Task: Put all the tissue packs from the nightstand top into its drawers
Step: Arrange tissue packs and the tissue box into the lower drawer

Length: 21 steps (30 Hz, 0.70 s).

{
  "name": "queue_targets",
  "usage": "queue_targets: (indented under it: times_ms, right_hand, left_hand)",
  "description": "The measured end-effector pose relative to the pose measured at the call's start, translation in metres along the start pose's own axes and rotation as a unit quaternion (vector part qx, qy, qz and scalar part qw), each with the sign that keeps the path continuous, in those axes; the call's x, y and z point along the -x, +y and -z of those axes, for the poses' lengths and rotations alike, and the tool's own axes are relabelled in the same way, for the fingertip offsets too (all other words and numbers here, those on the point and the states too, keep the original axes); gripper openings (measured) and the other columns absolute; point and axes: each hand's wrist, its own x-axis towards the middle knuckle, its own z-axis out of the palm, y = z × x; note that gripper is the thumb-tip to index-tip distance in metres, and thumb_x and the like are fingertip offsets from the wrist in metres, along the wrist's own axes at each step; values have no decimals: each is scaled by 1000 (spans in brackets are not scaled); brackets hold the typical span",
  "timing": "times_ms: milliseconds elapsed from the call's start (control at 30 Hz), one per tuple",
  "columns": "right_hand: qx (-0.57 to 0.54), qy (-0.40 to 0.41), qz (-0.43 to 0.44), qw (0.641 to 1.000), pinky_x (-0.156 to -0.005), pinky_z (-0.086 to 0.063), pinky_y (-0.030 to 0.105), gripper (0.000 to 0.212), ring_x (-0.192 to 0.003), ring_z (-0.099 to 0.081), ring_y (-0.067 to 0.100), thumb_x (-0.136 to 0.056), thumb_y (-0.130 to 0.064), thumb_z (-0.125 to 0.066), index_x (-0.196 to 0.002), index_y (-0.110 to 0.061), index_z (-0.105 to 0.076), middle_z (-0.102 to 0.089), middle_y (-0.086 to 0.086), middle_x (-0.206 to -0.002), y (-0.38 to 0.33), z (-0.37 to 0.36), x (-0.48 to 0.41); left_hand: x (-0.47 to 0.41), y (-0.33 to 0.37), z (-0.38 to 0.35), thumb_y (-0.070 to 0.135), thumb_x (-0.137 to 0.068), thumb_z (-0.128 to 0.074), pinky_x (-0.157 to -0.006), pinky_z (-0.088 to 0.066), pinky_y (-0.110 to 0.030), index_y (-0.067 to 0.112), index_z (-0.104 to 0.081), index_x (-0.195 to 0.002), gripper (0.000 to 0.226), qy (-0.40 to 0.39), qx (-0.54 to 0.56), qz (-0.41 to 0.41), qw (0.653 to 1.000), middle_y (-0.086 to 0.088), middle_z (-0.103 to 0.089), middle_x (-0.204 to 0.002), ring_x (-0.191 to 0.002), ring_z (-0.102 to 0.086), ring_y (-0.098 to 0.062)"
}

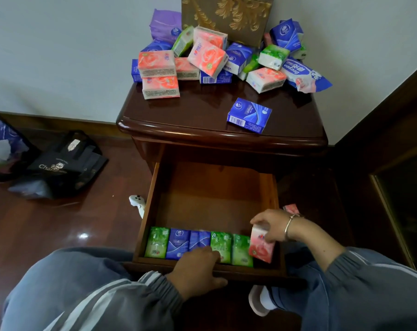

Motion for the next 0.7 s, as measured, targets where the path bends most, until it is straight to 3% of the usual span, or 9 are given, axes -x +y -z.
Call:
queue_targets:
  times_ms: [133,233,467,600,700]
  right_hand:
    - [66,-20,7,998,-103,-43,36,50,-123,-50,24,-84,-8,-58,-133,-15,-50,-50,5,-138,-1,-1,-7]
    - [71,-31,6,997,-106,-38,31,58,-129,-44,21,-84,-5,-58,-139,-16,-43,-44,2,-143,4,4,-4]
    - [134,-33,3,990,-101,-44,36,55,-125,-45,28,-86,2,-48,-139,-13,-41,-44,10,-140,-11,-9,-11]
    - [125,-29,10,992,-102,-42,36,55,-125,-45,27,-88,-1,-48,-141,-14,-39,-44,8,-140,-4,0,-5]
    - [127,-21,10,992,-105,-40,38,54,-127,-43,27,-89,-4,-49,-141,-15,-38,-43,8,-141,-1,2,-1]
  left_hand:
    - [-2,-4,5,50,-83,-63,-93,-46,-38,18,-56,-121,50,-4,15,-8,1000,-5,-53,-124,-112,-53,-24]
    - [-2,-5,4,50,-83,-64,-92,-47,-38,18,-56,-121,50,-5,19,-14,1000,-5,-53,-124,-112,-53,-24]
    - [-6,-8,2,50,-84,-63,-94,-45,-38,19,-54,-124,52,-15,29,-26,999,-5,-52,-126,-114,-51,-22]
    - [-15,-5,-4,54,-89,-53,-104,-37,-38,22,-48,-135,56,48,54,-71,995,1,-47,-134,-124,-44,-18]
    - [-34,7,-11,48,-97,-40,-110,-25,-39,25,-39,-143,51,99,-27,-103,989,4,-37,-147,-133,-34,-19]
